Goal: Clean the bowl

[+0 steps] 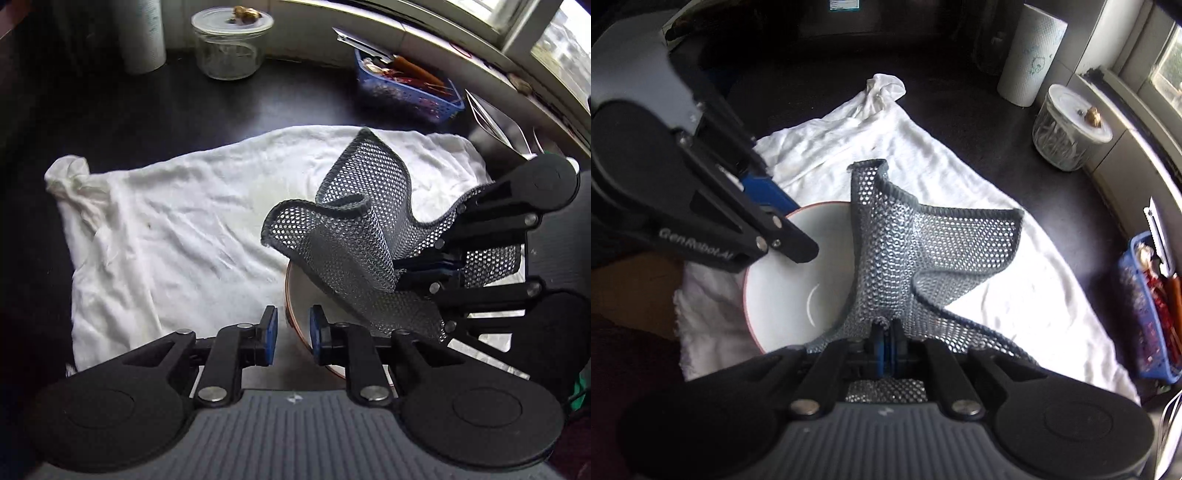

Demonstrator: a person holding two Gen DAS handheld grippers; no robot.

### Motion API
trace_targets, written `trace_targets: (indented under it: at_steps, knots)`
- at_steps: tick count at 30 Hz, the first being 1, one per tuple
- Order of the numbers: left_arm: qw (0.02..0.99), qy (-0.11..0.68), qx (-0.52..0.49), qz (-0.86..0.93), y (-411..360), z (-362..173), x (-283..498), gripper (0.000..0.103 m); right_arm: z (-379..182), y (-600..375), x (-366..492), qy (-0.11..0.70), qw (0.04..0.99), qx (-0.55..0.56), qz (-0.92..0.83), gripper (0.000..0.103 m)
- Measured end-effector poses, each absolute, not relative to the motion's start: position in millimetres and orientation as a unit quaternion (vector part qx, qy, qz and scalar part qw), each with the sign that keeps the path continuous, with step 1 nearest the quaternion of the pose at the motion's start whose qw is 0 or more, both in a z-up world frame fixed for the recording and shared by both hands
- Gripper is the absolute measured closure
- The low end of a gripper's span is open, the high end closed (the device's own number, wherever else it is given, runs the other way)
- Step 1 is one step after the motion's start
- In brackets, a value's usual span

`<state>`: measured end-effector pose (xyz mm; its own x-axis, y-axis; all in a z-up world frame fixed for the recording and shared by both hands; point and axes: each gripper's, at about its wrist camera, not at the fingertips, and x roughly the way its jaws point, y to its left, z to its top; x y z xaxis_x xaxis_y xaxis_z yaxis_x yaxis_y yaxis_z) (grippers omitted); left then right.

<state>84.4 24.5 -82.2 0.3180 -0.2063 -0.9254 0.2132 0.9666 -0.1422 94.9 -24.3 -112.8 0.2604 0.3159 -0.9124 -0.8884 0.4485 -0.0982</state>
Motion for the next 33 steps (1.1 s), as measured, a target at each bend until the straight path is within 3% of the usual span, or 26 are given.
trace_targets:
  at_steps: [6, 22, 26, 30, 33]
  knots:
    - [0.812, 0.574, -0.032, -0.105, 29.6, -96.7, 66.6, 0.092, -124.2, -19.8, 89.7, 0.458, 0.711, -0.313, 0.432, 0.101]
    - [0.710, 0.597, -0.372, 0.013, 65.0, -130.2, 33.1, 0.090, -137.1, -25.2, 82.2, 0.511, 0.720, -0.186, 0.431, 0.099]
    - [0.713, 0.615, -0.337, -0.014, 54.5, -130.1, 35.0, 0.087, -138.3, -21.2, 75.6, 0.515, 0.711, -0.177, 0.445, 0.100]
    - [0.778, 0.600, -0.176, -0.055, 34.2, -107.1, 54.1, 0.086, -132.0, -19.0, 73.4, 0.474, 0.730, -0.259, 0.420, 0.100]
    - [0.794, 0.585, -0.146, -0.077, 36.5, -103.9, 63.4, 0.086, -124.8, -27.0, 84.3, 0.467, 0.739, -0.255, 0.413, 0.100]
